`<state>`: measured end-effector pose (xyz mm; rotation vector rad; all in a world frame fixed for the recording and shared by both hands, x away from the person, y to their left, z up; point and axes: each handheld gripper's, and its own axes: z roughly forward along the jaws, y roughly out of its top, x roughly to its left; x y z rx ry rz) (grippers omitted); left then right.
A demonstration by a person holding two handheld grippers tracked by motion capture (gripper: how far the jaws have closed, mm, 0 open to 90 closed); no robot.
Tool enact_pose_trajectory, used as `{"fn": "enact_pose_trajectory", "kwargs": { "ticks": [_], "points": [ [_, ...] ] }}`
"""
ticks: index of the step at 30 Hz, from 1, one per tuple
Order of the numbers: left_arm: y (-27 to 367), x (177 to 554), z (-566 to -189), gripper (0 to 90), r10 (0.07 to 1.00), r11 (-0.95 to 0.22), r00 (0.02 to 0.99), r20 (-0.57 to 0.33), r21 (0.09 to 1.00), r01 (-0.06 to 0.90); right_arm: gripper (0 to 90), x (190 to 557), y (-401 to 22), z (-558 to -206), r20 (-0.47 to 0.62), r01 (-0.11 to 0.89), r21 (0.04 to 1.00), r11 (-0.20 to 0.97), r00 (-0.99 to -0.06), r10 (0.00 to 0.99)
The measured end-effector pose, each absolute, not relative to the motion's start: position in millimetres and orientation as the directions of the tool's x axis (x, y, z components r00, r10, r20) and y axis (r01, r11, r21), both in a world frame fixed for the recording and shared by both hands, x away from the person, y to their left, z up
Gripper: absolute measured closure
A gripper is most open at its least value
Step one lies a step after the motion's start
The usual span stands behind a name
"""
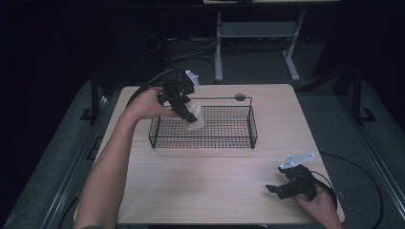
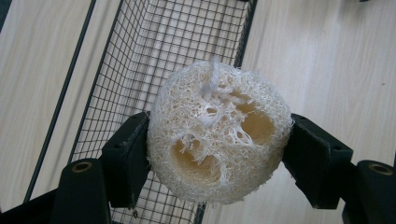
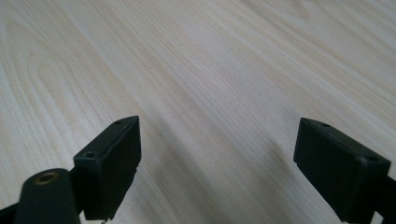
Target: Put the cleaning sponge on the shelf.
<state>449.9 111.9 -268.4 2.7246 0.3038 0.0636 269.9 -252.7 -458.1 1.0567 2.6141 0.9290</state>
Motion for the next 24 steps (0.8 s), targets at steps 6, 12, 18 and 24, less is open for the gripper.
{"fn": "enact_pose_trajectory", "kwargs": {
  "ticks": [6, 12, 18, 24],
  "points": [
    [109.5, 459.4, -275.8, 28.0, 0.235, -0.895, 0.972, -0.006, 0.389, 0.219, 14.6, 269.5, -253.0, -458.4, 0.069, 0.568, 0.608, 0.555, -0.734, 0.676],
    [107.2, 469.5, -288.6, 28.0, 0.247, -0.899, 0.969, -0.015, 0.370, 0.235, 14.6, 269.0, -254.1, -458.4, 0.067, 0.567, 0.610, 0.554, -0.734, 0.676],
    [104.8, 476.7, -300.0, 28.0, 0.259, -0.899, 0.966, -0.013, 0.362, 0.246, 14.6, 269.1, -254.3, -458.3, 0.067, 0.566, 0.610, 0.554, -0.734, 0.676],
    [103.5, 481.0, -308.7, 28.0, 0.266, -0.904, 0.964, -0.002, 0.347, 0.251, 14.5, 269.5, -254.5, -459.2, 0.070, 0.570, 0.607, 0.554, -0.732, 0.677]
  ]
}}
